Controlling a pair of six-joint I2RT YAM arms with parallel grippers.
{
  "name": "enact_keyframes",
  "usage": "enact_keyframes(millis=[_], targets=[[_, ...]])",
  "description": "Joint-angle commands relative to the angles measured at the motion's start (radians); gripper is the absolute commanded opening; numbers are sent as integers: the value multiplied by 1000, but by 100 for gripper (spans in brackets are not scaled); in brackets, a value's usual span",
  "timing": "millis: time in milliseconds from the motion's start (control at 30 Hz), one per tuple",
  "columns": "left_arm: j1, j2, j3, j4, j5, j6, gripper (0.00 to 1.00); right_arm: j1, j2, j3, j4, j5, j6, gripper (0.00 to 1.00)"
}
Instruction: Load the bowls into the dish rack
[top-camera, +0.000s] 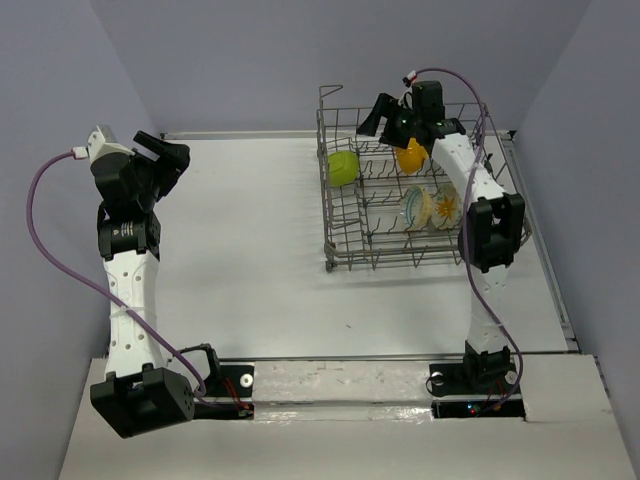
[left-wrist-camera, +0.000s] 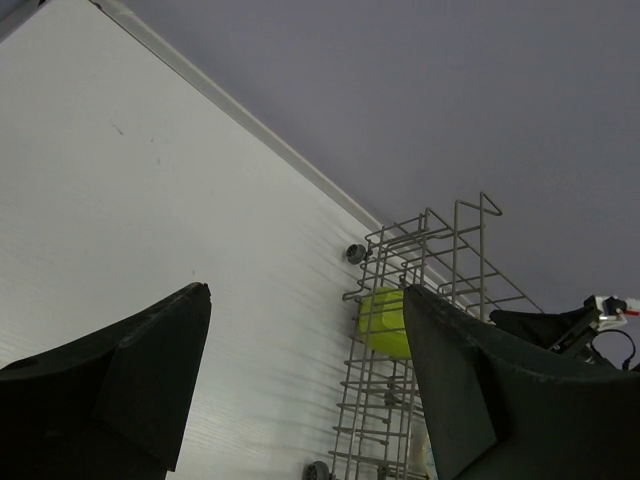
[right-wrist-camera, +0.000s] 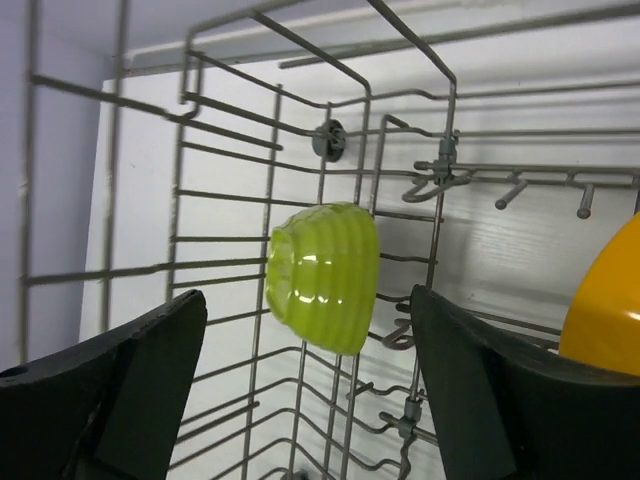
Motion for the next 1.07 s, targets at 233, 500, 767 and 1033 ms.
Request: enact_keyframes(millis=[233,500,767,1033], targets=[[-104,-18,52,55,56,69,89,-3,-507,-269,185,4,-42,100],[-390,19,129,18,5,187,96,-3,-1047,-830,404,68,24,100],[-526,30,144,13,-59,249,99,-3,-1397,-1043,265,217,-40,100],[-578,66,189,-5,-90,273,99,-3,-1396,-1048,217,242,-62,100]])
